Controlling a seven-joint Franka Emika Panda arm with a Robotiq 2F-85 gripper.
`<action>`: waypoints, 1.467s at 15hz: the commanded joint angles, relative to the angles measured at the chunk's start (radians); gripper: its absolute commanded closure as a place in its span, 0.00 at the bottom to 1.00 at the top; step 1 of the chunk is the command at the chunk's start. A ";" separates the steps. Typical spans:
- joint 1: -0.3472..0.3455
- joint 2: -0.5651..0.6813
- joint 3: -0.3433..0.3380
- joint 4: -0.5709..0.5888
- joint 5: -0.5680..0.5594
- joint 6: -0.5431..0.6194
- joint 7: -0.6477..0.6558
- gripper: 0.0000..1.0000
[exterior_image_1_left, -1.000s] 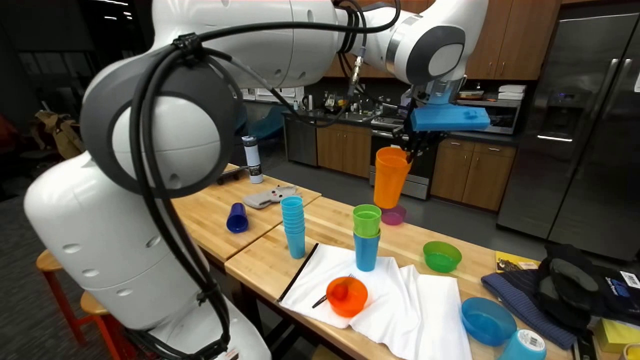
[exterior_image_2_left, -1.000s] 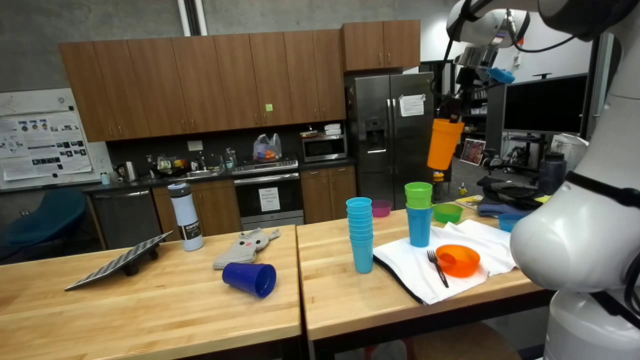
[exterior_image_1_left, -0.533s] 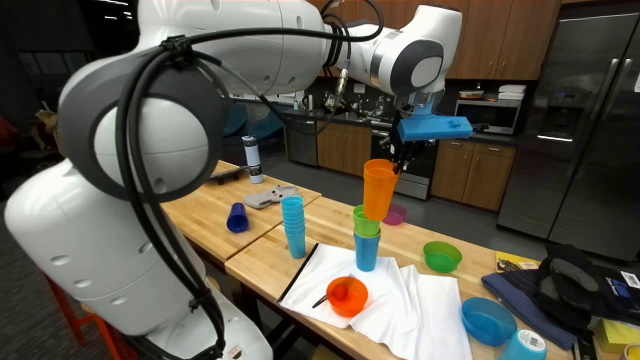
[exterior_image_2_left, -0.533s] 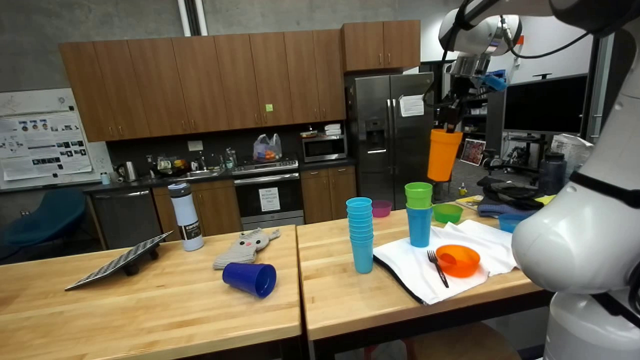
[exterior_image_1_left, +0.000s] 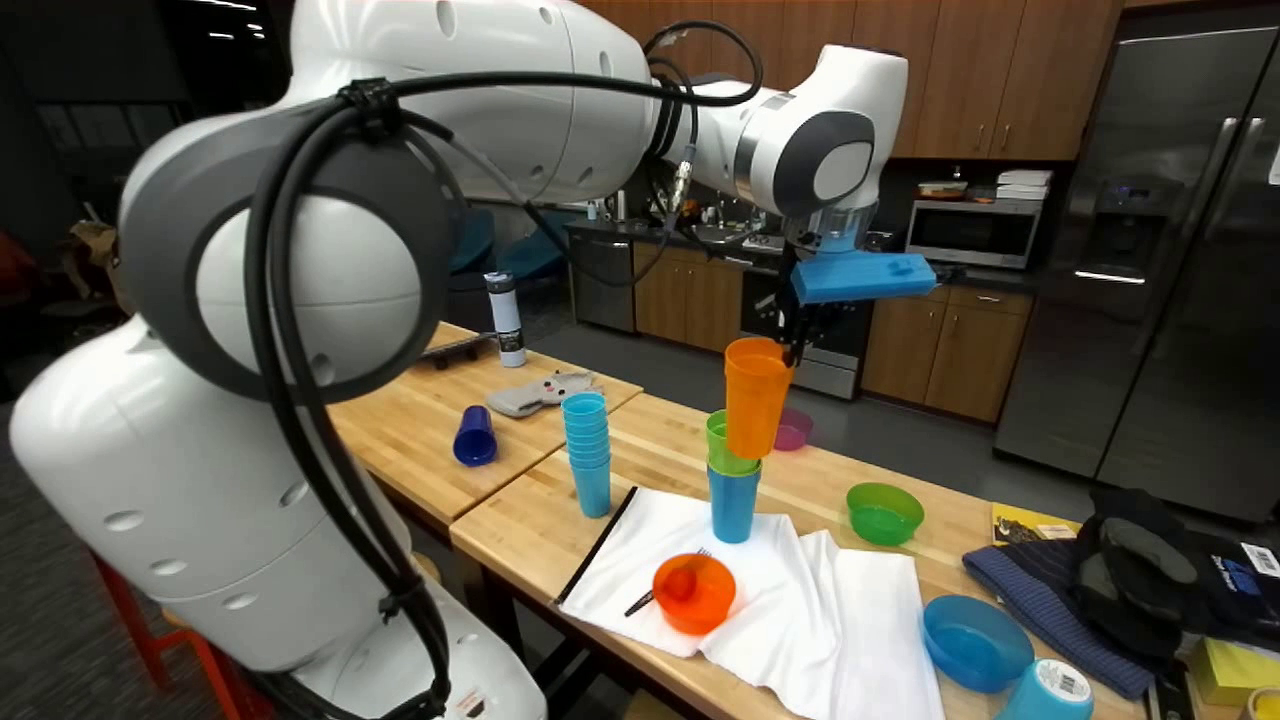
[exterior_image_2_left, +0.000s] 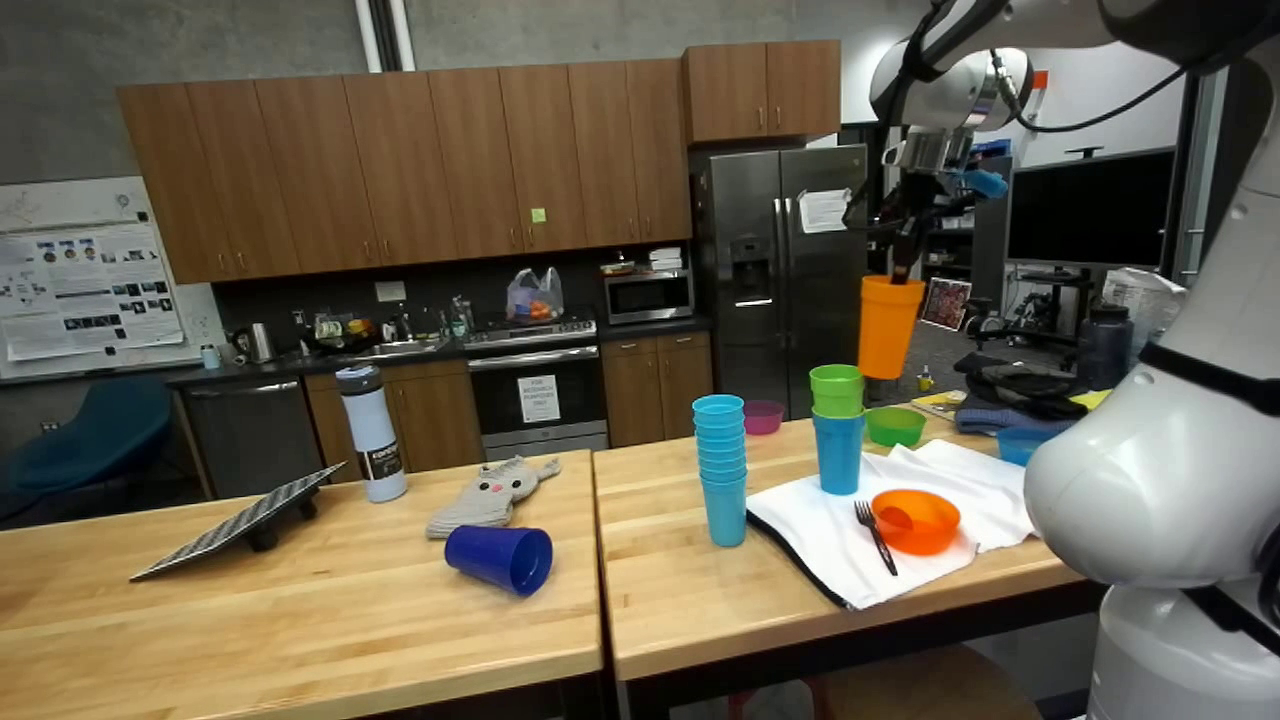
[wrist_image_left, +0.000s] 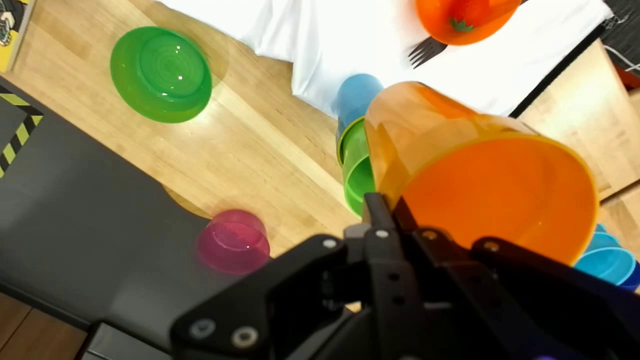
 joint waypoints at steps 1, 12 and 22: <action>0.016 -0.027 0.003 -0.019 -0.015 0.029 -0.006 0.99; 0.051 -0.019 0.011 -0.039 0.023 0.145 -0.016 0.99; 0.076 -0.025 0.035 -0.065 0.006 0.190 0.002 0.99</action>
